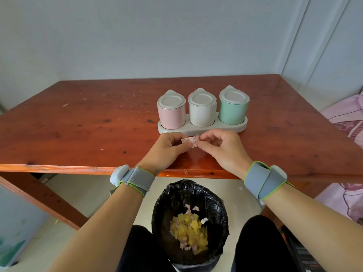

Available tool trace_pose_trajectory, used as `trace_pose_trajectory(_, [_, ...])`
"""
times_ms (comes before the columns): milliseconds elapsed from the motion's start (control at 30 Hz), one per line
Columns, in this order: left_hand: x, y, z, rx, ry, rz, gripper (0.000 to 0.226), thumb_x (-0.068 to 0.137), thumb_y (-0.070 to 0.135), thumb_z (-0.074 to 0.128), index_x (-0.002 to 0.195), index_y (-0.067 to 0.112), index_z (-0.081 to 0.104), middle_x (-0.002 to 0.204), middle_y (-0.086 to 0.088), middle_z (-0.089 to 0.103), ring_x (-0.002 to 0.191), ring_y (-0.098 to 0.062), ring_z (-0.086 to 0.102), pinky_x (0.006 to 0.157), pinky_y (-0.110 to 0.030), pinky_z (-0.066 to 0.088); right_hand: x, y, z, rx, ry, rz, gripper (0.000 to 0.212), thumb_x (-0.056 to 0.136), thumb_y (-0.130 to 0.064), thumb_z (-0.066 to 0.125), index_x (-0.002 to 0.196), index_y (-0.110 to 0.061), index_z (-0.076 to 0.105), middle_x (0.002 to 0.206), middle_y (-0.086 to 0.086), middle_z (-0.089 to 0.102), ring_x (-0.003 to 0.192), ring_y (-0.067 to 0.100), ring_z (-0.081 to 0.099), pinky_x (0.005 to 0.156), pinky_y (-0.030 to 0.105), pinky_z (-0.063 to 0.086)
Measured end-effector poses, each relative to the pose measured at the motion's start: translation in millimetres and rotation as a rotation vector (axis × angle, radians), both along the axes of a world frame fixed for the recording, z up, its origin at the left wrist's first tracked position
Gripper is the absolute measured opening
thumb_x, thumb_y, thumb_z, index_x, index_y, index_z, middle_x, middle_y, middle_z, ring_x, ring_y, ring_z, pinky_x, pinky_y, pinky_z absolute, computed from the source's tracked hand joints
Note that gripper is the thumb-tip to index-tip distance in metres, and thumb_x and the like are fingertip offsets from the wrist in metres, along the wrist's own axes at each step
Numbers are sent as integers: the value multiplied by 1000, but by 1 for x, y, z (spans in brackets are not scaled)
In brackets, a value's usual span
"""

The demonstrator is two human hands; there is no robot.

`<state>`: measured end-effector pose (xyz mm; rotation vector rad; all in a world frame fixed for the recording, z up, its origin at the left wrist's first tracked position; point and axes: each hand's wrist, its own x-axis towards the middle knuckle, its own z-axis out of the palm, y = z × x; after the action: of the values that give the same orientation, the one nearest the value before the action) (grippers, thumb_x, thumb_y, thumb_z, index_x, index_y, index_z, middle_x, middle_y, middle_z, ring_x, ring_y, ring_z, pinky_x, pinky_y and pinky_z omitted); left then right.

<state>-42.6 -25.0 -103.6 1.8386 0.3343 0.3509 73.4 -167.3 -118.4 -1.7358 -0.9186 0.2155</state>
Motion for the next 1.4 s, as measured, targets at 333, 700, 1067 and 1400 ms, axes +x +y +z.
trace_pose_trajectory(333, [-1,4,2,30,23,-66,14,91,11,58,81,7,66,76,-6,63,78,-16,52,76,-21,40,-1,0,-13,-2,-301,-17,15,79,-34,68,89,-26,77,77,-12,64,62,10,53,64,43,51])
trace_pose_trajectory(700, [-2,3,5,55,49,-99,19,92,13,58,76,15,67,79,-10,61,76,-19,48,74,-25,39,-5,-3,-8,-43,-298,27,22,77,-42,65,85,-26,77,78,-14,66,66,8,60,66,44,53])
trace_pose_trajectory(1067, [-2,3,3,110,89,-105,13,91,15,59,93,7,69,85,-13,64,77,-17,51,74,-23,42,-6,-3,-9,-94,-310,12,26,73,-45,61,81,-26,76,75,-15,65,64,6,58,66,43,53])
trace_pose_trajectory(1400, [-3,2,5,114,99,-92,12,91,16,60,86,13,71,80,-12,64,74,-16,50,72,-27,41,-7,-4,-7,-109,-322,12,23,74,-42,60,81,-26,75,74,-15,64,65,10,59,66,43,53])
